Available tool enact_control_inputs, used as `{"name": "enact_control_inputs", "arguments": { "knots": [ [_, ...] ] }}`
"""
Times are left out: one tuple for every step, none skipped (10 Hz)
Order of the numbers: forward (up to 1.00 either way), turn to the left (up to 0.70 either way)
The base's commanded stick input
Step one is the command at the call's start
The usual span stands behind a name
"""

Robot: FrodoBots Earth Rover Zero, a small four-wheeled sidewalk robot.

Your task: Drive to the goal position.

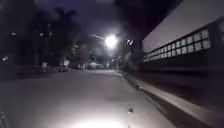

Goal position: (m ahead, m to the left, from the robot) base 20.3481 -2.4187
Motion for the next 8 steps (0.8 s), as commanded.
{"name": "enact_control_inputs", "arguments": {
  "knots": [
    [0.70,0.00],
    [0.70,0.00],
    [0.70,0.00],
    [0.70,0.00],
    [0.70,0.00],
    [0.70,-0.30],
    [0.70,-0.35],
    [0.70,-0.01]
  ]
}}
